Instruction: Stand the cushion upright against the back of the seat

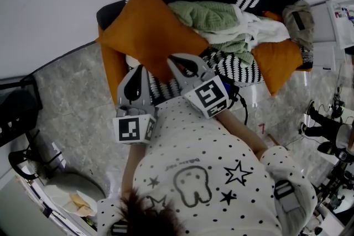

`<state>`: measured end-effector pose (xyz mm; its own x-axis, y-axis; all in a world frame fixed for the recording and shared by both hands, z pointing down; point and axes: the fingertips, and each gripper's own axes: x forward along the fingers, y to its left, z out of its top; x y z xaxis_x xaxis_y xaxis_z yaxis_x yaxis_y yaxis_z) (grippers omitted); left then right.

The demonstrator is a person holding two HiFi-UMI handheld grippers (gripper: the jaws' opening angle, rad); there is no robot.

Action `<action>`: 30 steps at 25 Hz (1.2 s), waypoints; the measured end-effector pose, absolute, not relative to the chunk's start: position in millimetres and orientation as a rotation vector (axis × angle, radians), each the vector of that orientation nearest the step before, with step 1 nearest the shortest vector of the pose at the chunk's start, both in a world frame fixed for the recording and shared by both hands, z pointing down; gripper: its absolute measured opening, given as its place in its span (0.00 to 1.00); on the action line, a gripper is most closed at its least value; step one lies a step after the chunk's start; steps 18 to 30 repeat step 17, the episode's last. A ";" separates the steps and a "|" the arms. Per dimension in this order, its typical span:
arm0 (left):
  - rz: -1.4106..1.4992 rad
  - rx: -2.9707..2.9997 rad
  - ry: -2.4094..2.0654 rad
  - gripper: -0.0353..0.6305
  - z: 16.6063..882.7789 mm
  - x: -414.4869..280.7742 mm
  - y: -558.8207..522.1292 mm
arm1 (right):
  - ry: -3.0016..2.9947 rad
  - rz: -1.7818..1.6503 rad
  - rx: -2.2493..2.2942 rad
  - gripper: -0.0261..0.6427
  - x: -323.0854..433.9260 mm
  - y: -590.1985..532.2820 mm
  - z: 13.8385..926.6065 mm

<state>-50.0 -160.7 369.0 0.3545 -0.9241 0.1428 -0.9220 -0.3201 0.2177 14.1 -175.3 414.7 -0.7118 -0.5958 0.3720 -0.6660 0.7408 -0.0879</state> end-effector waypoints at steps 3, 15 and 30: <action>-0.013 2.357 -1.648 0.06 369.1 -50.2 -160.8 | -2.622 0.310 0.983 0.04 14.7 -175.5 414.4; -0.023 2.349 -1.647 0.06 369.7 -51.5 -161.1 | -2.625 0.313 0.981 0.04 14.8 -175.1 414.3; -0.024 2.347 -1.648 0.06 369.8 -51.9 -161.1 | -2.625 0.314 0.982 0.04 14.8 -175.1 414.5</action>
